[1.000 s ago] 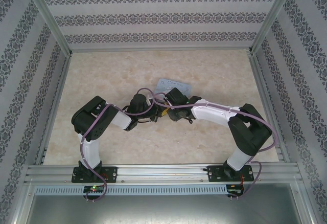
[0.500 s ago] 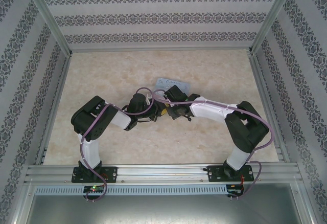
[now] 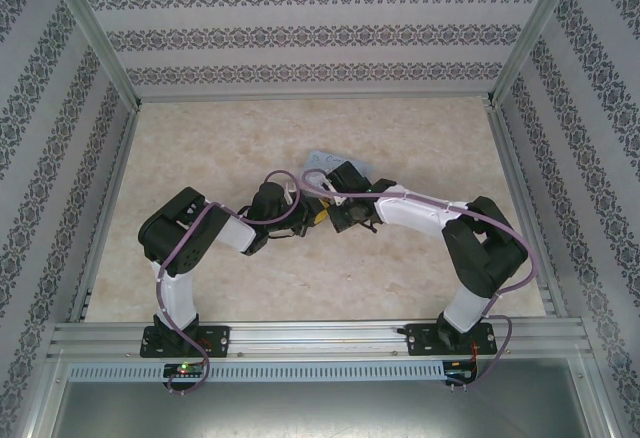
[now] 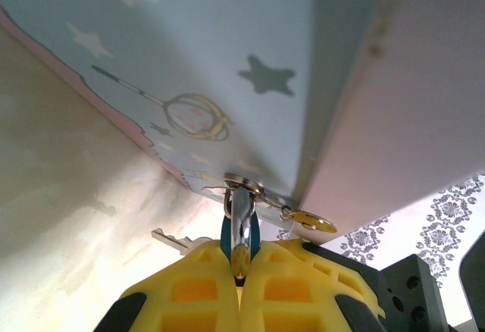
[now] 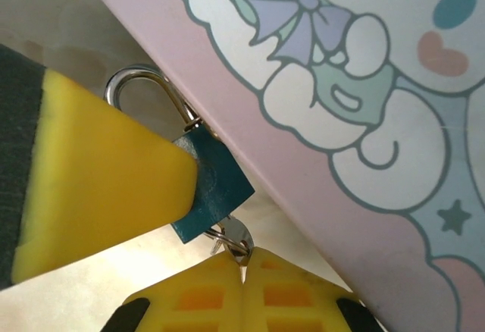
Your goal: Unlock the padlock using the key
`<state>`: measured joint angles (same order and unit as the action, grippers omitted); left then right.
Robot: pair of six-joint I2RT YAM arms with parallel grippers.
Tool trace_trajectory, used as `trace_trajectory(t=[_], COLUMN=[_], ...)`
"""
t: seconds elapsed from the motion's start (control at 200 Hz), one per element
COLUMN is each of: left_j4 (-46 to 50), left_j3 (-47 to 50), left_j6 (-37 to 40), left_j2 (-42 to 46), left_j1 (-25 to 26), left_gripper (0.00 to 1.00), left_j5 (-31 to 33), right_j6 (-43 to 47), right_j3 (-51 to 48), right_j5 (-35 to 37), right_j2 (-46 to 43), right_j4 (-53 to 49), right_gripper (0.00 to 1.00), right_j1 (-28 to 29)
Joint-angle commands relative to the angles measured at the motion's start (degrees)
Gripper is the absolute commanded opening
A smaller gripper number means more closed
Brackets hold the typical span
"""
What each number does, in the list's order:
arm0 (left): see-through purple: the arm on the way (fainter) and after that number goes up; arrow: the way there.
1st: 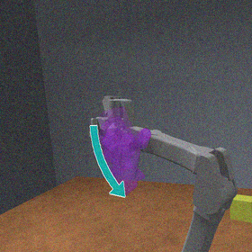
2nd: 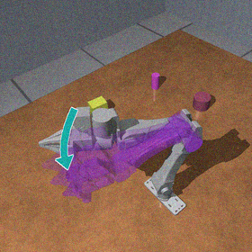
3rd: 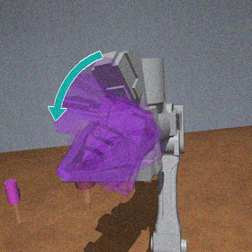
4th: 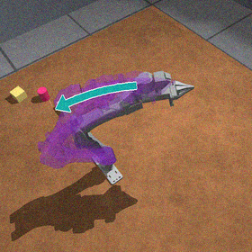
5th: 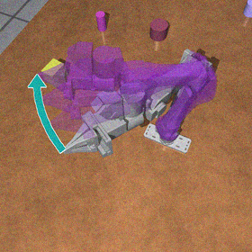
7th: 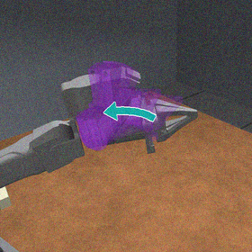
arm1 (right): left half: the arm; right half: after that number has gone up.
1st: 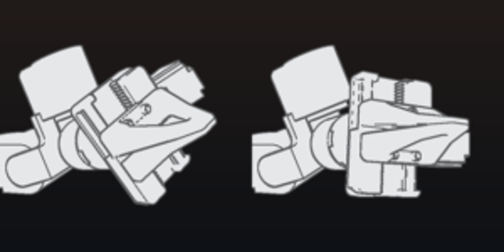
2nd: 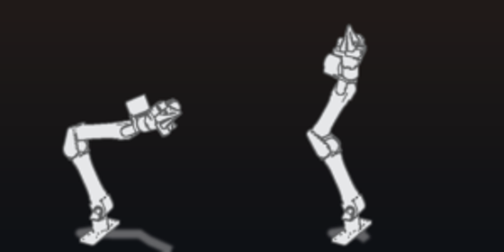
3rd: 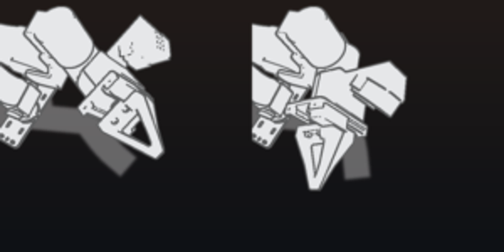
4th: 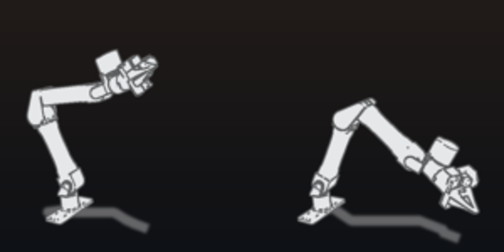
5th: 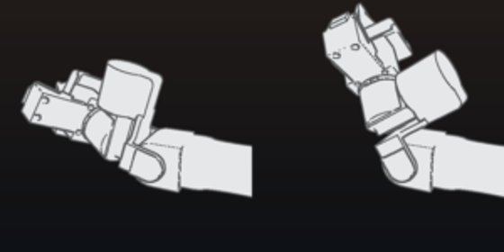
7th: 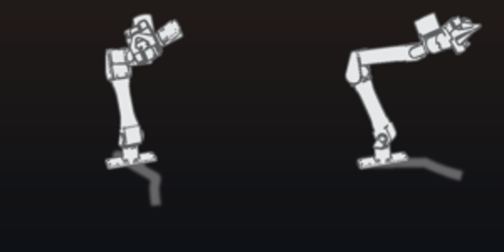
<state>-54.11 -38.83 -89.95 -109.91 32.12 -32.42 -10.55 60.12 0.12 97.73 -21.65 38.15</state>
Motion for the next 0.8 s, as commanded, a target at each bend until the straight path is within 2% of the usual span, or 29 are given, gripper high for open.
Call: trace_trajectory(t=[0.0, 0.115, 0.17, 0.265, 0.3, 0.53, 0.794], left_j4=[0.1, 0.1, -0.1, -0.1, -0.1, -0.1, 0.1], left_j3=[0.5, 0.4, 0.5, 0.5, 0.4, 0.3, -0.1], left_j6=[1.6, 1.6, 1.5, 1.4, 1.3, 1.1, 1.2], left_j2=[1.2, 1.0, 0.9, 0.9, 0.9, 0.9, 1.1], left_j1=[0.3, 0.3, 0.3, 0.4, 0.3, 0.4, 0.3], left_gripper=[0.00, 0.00, 0.00, 0.00, 0.00, 0.00, 0.00], left_j5=[-2.3, -2.2, -2.0, -2.0, -1.9, -2.0, -2.2], right_j6=[-2.5, -5.1, -5.7, -6.0, -6.3, -6.4, 0.3], right_j3=[0.1, -1.2, -1.8, -3.3, -3.9, -5.7, -2.6], right_j5=[-7.5, -17.4, -19.2, -18.5, -18.5, -16.1, -6.8], right_j2=[-2.8, -3.4, -3.9, -6.0, -6.9, -11.5, -7.9], right_j4=[3.8, 5.1, 5.3, 5.4, 5.5, 4.8, 0.8], right_gripper=[0.00, 0.00, 0.00, 0.25, 0.30, 0.33, 0.32], right_j1=[-2.4, -5.7, -6.5, -7.1, -7.5, -7.7, -1.6])
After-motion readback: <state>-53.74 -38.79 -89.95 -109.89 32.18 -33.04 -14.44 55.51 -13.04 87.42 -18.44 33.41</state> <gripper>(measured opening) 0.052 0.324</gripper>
